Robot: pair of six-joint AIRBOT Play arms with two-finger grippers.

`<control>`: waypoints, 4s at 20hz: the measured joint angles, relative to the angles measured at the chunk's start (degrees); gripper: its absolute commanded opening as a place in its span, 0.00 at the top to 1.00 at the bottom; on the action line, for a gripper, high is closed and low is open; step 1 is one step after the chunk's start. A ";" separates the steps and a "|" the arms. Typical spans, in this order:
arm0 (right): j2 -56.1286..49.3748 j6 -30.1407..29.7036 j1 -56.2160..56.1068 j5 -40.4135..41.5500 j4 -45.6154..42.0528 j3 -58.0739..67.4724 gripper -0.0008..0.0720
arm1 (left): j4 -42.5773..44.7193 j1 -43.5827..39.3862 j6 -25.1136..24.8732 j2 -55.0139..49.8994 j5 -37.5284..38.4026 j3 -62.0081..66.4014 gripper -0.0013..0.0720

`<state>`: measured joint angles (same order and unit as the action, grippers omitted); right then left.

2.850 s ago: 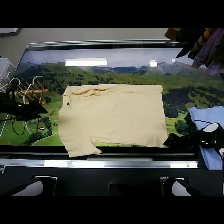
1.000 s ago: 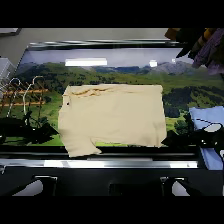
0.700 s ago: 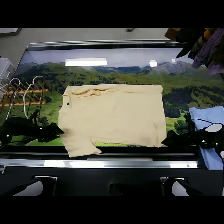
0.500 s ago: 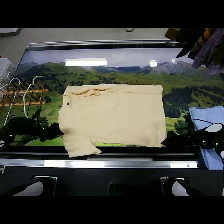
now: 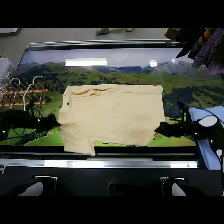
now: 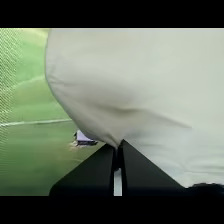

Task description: Fold the clothes and pants, and hang the long-sleeved shirts on hangers.

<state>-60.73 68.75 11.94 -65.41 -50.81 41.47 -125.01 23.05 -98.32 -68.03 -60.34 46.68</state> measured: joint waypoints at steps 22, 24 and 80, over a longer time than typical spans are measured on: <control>20.31 24.13 -7.21 -0.42 -28.76 64.89 0.95 | 18.73 0.15 27.41 27.85 -8.68 51.17 0.96; 17.38 24.74 -7.21 -2.58 -29.68 65.00 0.95 | 18.86 -0.17 27.17 25.53 -10.45 51.23 0.96; -48.39 23.71 -5.01 -29.11 -35.36 63.87 0.43 | 28.55 -13.31 12.87 -35.93 -33.09 51.34 0.35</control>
<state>-109.12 92.47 6.94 -94.52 -86.17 105.34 -96.47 9.74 -85.45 -103.96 -93.43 98.02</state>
